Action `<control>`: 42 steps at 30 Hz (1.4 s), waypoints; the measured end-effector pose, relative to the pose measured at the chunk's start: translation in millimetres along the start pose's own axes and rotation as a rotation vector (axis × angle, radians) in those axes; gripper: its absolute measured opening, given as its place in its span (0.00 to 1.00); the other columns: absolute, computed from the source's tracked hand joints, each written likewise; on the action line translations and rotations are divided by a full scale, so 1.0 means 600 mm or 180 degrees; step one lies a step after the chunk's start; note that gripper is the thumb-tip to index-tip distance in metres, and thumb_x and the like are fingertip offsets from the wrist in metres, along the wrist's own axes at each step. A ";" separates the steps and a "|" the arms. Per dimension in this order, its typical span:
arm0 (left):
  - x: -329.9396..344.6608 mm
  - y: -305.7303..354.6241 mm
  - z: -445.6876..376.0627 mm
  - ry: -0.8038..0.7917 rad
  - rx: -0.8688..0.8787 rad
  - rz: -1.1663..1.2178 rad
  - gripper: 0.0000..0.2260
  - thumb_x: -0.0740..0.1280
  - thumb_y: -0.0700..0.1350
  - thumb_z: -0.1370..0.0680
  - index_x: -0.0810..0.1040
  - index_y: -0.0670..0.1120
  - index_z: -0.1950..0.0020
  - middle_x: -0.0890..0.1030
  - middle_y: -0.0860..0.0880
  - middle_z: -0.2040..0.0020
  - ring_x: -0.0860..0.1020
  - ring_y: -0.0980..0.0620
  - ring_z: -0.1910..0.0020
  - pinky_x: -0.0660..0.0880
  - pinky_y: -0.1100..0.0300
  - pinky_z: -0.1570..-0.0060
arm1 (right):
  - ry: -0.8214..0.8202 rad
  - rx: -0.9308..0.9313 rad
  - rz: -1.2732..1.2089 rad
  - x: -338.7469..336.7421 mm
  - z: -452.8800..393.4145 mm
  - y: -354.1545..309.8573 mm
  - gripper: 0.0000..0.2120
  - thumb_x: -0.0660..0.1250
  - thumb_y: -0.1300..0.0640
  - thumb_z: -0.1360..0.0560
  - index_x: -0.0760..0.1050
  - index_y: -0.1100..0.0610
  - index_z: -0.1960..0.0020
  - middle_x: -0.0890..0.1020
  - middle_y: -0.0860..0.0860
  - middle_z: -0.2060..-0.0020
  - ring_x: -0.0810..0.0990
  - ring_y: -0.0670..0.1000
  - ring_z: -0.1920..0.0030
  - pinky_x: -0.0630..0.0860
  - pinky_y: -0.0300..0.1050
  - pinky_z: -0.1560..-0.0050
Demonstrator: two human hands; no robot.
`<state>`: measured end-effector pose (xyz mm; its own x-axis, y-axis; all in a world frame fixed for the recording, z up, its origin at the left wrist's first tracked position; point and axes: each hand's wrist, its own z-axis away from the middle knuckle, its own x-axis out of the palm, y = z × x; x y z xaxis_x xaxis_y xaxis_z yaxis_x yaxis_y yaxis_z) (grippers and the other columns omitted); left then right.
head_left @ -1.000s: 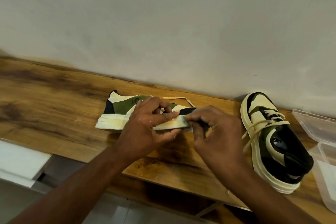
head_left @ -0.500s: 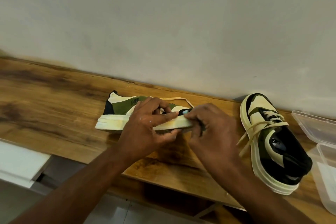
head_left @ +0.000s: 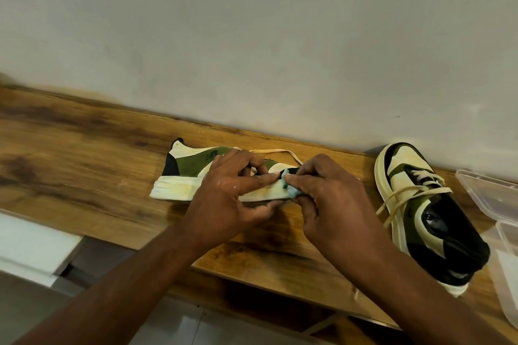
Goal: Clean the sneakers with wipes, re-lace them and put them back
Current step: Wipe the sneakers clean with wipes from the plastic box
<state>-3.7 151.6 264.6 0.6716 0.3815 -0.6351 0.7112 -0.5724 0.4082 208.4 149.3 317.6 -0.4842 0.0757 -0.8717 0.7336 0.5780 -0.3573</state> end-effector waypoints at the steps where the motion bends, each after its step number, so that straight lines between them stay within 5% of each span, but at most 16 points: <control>1: 0.000 0.000 0.001 0.0000 0.0009 -0.0007 0.19 0.80 0.52 0.28 0.87 0.48 0.39 0.80 0.52 0.46 0.75 0.51 0.51 0.74 0.48 0.52 | 0.0068 -0.0046 0.0065 0.001 -0.003 0.001 0.22 0.81 0.68 0.33 0.86 0.55 0.42 0.81 0.49 0.50 0.77 0.48 0.52 0.71 0.34 0.58; 6: 0.001 -0.002 0.001 0.0004 -0.0033 0.0031 0.20 0.81 0.51 0.28 0.87 0.49 0.38 0.80 0.52 0.46 0.75 0.51 0.52 0.74 0.48 0.51 | 0.0359 0.0148 -0.0185 -0.009 -0.022 0.015 0.12 0.78 0.67 0.30 0.88 0.54 0.51 0.82 0.50 0.56 0.79 0.50 0.59 0.80 0.49 0.60; 10: 0.002 0.000 0.001 0.0017 -0.0040 0.0019 0.20 0.81 0.54 0.28 0.87 0.49 0.39 0.80 0.53 0.46 0.75 0.51 0.52 0.74 0.50 0.50 | 0.0514 0.0501 -0.0235 -0.023 -0.034 0.047 0.09 0.77 0.63 0.28 0.89 0.53 0.51 0.82 0.48 0.59 0.78 0.46 0.61 0.79 0.49 0.60; 16: 0.004 0.002 0.002 0.0002 -0.0029 -0.0052 0.16 0.77 0.53 0.26 0.88 0.46 0.42 0.80 0.51 0.47 0.74 0.51 0.53 0.71 0.54 0.50 | 0.0082 0.0024 -0.0151 0.011 -0.008 -0.033 0.07 0.76 0.65 0.28 0.87 0.55 0.52 0.77 0.50 0.54 0.75 0.48 0.58 0.70 0.36 0.64; 22: -0.002 -0.001 0.006 -0.0029 0.0015 0.0040 0.19 0.79 0.53 0.27 0.87 0.49 0.37 0.79 0.53 0.45 0.74 0.55 0.50 0.71 0.57 0.47 | 0.0367 0.0342 -0.0204 -0.003 -0.010 -0.002 0.11 0.78 0.63 0.30 0.88 0.53 0.49 0.81 0.50 0.56 0.78 0.49 0.59 0.79 0.48 0.63; 28: -0.003 -0.002 0.003 -0.0018 0.0044 0.0022 0.20 0.81 0.54 0.27 0.87 0.49 0.37 0.80 0.53 0.45 0.75 0.53 0.49 0.73 0.55 0.50 | 0.0649 0.0767 -0.0421 -0.012 -0.015 0.045 0.08 0.79 0.60 0.28 0.89 0.50 0.52 0.82 0.45 0.57 0.78 0.44 0.60 0.80 0.48 0.59; 37: 0.011 -0.013 0.006 -0.0635 0.0785 -0.0266 0.20 0.79 0.51 0.25 0.85 0.51 0.34 0.80 0.50 0.39 0.77 0.50 0.42 0.73 0.52 0.44 | 0.0155 0.0741 -0.0760 -0.021 0.008 0.053 0.08 0.82 0.57 0.31 0.89 0.47 0.55 0.83 0.41 0.60 0.80 0.44 0.60 0.80 0.45 0.60; 42: 0.035 -0.025 0.031 -0.0980 0.0903 -0.0666 0.13 0.76 0.45 0.23 0.85 0.50 0.38 0.82 0.50 0.41 0.78 0.50 0.40 0.78 0.50 0.45 | -0.0325 0.0463 -0.0041 0.022 0.029 0.041 0.07 0.78 0.59 0.30 0.88 0.49 0.54 0.85 0.45 0.57 0.80 0.45 0.57 0.80 0.44 0.54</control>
<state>-4.5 154.6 232.9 0.3964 0.3012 -0.8672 0.7110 -0.6983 0.0824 228.2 150.6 291.7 -0.4485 -0.0181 -0.8936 0.7925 0.4543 -0.4069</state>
